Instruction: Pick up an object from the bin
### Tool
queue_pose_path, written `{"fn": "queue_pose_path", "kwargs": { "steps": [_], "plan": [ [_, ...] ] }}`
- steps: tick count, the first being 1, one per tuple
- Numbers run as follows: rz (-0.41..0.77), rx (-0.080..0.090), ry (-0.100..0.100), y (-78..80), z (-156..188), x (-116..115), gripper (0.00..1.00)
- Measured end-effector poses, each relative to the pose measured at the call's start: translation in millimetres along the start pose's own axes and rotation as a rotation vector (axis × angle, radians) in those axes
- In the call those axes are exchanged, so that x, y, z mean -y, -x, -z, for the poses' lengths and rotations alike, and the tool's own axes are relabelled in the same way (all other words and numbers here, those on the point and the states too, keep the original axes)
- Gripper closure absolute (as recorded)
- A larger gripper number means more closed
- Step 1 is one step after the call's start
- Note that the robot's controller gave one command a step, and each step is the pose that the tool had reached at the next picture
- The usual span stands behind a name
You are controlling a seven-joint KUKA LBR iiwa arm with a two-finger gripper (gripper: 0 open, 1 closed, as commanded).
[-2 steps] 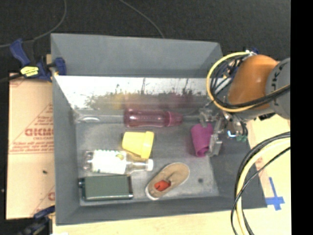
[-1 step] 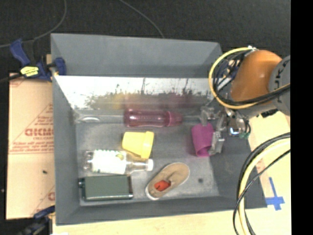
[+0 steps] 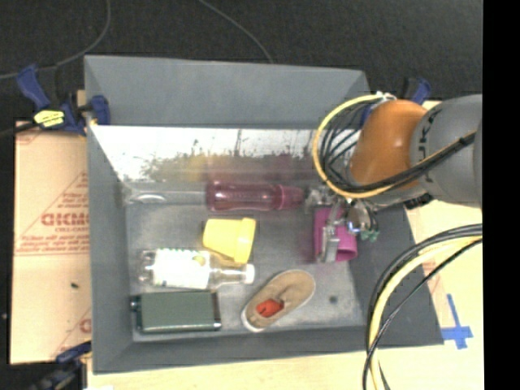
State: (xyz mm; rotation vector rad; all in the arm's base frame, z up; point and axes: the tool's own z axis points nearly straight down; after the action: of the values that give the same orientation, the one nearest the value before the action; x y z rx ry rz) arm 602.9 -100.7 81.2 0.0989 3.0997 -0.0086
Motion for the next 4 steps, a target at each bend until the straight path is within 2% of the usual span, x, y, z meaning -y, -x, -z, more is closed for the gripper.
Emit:
{"fn": "queue_pose_path", "kwargs": {
  "steps": [1, 2, 3, 4],
  "plan": [
    [-0.221, -0.022, -0.004, -46.7, 32, 3, 1.0],
    [-0.22, -0.022, -0.006, -46.8, 32, 3, 1.0],
    [-0.179, -0.024, -0.004, -39.6, 118, 6, 1.0],
    [-0.172, -0.016, -0.007, -34.0, 111, 14, 1.0]
  ]
}}
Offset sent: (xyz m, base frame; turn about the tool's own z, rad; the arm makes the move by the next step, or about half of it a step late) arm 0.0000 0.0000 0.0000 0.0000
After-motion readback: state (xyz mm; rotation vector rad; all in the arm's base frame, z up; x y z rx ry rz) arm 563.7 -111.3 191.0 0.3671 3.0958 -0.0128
